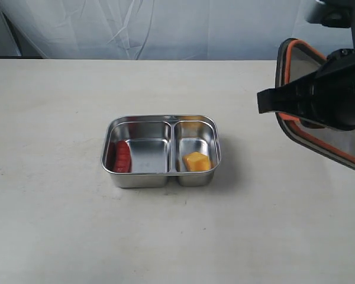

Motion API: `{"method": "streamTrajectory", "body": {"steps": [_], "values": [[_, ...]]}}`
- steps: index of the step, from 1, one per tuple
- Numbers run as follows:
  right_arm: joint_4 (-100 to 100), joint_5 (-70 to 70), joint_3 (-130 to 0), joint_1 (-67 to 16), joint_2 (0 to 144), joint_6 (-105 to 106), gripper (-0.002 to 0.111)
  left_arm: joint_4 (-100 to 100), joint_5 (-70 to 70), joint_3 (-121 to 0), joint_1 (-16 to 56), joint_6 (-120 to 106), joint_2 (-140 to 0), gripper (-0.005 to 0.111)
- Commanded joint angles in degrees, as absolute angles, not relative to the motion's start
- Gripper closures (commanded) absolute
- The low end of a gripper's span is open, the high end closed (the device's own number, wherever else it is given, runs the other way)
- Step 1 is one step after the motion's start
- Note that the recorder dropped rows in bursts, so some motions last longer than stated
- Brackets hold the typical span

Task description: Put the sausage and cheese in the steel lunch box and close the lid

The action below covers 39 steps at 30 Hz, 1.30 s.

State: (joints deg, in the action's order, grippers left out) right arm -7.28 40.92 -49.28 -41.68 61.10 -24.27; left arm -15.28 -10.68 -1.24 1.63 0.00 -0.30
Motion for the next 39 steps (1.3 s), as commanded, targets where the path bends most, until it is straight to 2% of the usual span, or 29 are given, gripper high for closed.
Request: {"method": "streamTrajectory", "body": {"steps": [1,3,7,8,10,15,18,26,31,35,39], "values": [[-4.9,40.2,-49.3,-43.6,58.6,-23.0,0.108,-15.3,-10.1,-1.0,2.0,0.0,0.0,0.107],[-2.6,38.8,-49.3,-43.6,57.6,-22.3,0.108,-20.2,-8.3,-1.0,2.0,1.2,0.0,0.107],[2.9,36.8,-49.3,-43.6,57.0,-18.0,0.108,-45.7,-6.9,-1.0,2.0,3.1,0.0,0.107],[7.8,36.0,-49.3,-43.6,57.0,-14.7,0.108,-55.4,-8.6,-1.0,2.0,3.1,0.0,0.107],[13.1,34.8,-49.3,-43.6,57.0,-11.0,0.108,-62.0,-14.2,-1.0,2.0,2.5,0.0,0.107],[28.3,33.0,-49.3,-43.6,57.0,1.8,0.108,-63.2,-24.6,-1.0,2.0,2.5,0.0,0.107],[34.3,32.2,-49.3,-43.7,57.0,5.6,0.108,-62.2,-21.6,-1.0,2.0,2.5,0.0,0.107],[41.9,19.6,-49.3,-53.6,58.8,8.8,0.108,-65.7,-23.5,-1.0,2.0,1.8,0.0,0.107],[43.2,11.8,-49.5,-60.6,65.0,8.8,0.108,-86.1,-28.6,-1.0,2.0,-23.6,0.0,0.107],[43.3,8.1,-51.1,-64.5,68.0,8.8,0.108,-98.4,-33.2,-1.0,2.0,-46.7,0.0,0.094],[43.5,6.1,-53.5,-67.1,69.7,8.8,0.108,-99.9,-36.7,-1.1,2.0,-63.5,0.0,0.067]]}}
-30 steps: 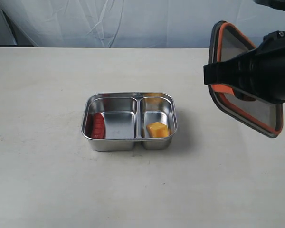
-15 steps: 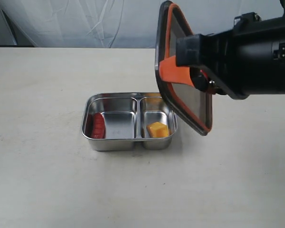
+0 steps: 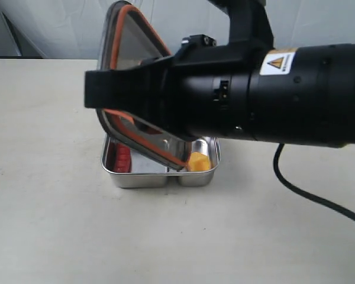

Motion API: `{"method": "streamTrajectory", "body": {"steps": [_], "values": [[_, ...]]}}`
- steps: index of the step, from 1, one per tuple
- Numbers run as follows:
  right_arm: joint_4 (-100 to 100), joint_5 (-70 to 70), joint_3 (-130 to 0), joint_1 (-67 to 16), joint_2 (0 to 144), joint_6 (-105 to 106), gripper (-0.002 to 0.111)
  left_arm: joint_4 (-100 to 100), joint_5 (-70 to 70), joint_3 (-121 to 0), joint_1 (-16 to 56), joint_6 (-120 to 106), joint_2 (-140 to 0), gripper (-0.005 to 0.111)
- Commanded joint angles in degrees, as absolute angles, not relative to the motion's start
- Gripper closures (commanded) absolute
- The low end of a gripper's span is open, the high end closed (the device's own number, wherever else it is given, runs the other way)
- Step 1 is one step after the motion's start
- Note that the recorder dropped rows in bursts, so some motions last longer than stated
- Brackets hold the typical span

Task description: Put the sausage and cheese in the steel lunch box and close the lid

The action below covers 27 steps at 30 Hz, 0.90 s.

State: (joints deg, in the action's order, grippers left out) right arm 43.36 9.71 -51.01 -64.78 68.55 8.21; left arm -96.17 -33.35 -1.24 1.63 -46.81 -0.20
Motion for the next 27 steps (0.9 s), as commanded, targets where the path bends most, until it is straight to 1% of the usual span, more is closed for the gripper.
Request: {"method": "streamTrajectory", "body": {"steps": [1,3,5,8,24,27], "values": [[43.5,5.3,-54.0,-67.7,70.0,8.8,0.108,-99.9,-37.1,-1.2,2.0,-66.0,0.0,0.06],[43.6,3.9,-54.9,-68.9,70.5,8.8,0.108,-99.9,-38.6,-1.2,2.0,-70.2,0.0,0.049],[43.6,2.6,-55.9,-70.1,71.6,8.8,0.108,-99.9,-39.5,-1.2,2.0,-72.7,0.0,0.046],[43.6,0.0,-57.4,-72.3,73.5,8.8,0.108,-99.9,-39.9,-1.2,2.0,-74.3,0.0,0.046],[43.6,-3.4,-66.4,-80.7,84.4,8.8,0.108,-99.9,-39.9,-1.2,2.0,-78.5,0.0,0.046],[43.6,-3.4,-67.8,-82.9,85.5,8.8,0.108,-99.9,-37.7,-1.2,2.0,-78.6,0.0,0.051]]}}
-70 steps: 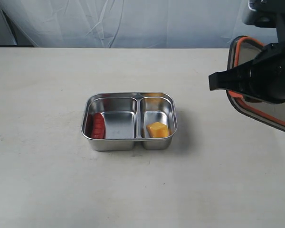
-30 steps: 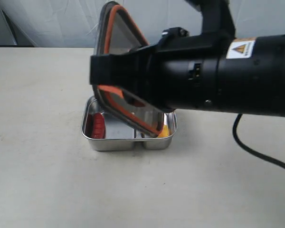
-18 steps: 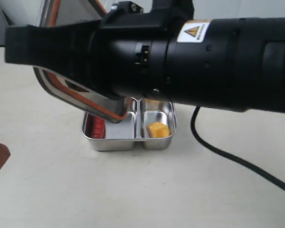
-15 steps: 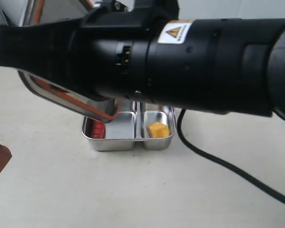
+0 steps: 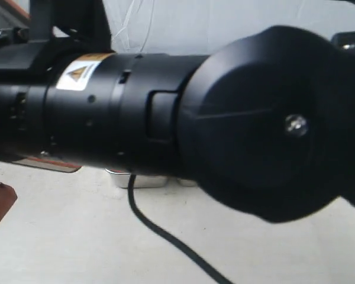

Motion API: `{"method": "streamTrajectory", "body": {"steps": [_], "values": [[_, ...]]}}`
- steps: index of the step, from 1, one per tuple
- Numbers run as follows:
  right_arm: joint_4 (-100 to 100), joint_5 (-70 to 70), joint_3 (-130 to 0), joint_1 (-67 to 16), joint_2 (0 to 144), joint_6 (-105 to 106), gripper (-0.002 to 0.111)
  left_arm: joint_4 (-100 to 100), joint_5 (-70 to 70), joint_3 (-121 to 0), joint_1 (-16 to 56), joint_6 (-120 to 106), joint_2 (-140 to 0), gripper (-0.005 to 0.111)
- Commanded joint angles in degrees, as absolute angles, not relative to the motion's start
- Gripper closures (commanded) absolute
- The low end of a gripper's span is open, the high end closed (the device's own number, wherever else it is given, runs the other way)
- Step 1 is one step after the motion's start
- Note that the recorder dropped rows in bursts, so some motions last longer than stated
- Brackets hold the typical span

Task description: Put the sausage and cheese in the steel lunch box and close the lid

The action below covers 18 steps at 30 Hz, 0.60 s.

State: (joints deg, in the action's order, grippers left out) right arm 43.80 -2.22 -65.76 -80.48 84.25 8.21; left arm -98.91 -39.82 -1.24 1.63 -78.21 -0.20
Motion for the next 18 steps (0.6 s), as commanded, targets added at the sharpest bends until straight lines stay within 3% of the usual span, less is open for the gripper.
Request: {"method": "streamTrajectory", "body": {"steps": [1,7,12,18], "values": [[43.6,-3.4,-68.3,-83.6,85.5,8.8,0.108,-99.9,-36.8,-1.2,2.0,-78.6,0.0,0.054],[44.1,-3.4,-68.4,-86.4,85.6,8.8,0.108,-99.9,-30.7,-1.2,2.0,-80.1,0.0,0.071],[44.2,-2.5,-68.4,-87.4,85.6,8.0,0.108,-99.9,-27.8,-1.2,2.0,-80.4,0.0,0.104],[38.1,0.5,-68.4,-87.3,85.6,10.8,0.108,-99.9,-27.4,-1.2,2.0,-89.7,0.0,0.106]]}}
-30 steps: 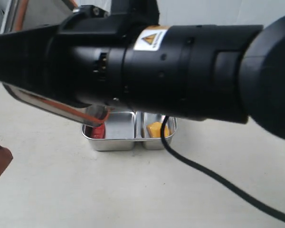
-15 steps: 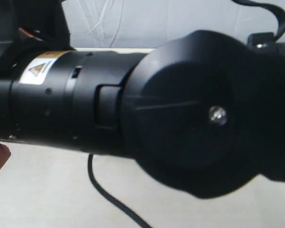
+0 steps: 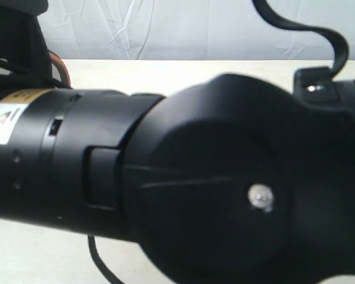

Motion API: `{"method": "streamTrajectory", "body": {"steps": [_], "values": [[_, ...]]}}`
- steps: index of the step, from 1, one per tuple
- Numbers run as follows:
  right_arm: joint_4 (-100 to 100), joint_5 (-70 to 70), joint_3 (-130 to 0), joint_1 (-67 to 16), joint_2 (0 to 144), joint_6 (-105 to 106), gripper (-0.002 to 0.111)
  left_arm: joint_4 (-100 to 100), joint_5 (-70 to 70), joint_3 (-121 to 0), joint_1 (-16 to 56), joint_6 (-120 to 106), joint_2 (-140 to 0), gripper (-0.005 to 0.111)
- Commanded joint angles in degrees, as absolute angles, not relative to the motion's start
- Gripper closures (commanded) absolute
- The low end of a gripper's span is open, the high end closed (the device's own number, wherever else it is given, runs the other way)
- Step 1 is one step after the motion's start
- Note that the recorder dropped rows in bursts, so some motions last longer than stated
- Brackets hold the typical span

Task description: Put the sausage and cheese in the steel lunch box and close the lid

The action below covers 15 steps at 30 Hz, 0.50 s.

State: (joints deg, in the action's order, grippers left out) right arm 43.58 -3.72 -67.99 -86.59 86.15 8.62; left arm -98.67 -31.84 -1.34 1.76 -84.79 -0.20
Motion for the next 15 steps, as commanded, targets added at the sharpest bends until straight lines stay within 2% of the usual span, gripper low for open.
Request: {"method": "streamTrajectory", "body": {"steps": [1,11,15], "values": [[35.8,0.8,-68.4,-87.3,85.6,10.8,0.108,-99.9,-27.4,-1.2,2.0,-91.6,0.0,0.106],[33.5,6.4,-68.4,-86.7,83.9,10.7,0.108,-99.9,-21.7,-3.9,2.0,-97.7,0.0,0.106],[33.5,12.2,-68.4,-83.6,82.4,10.3,0.103,-99.9,-20.8,-4.2,2.0,-97.7,0.0,0.106]]}}
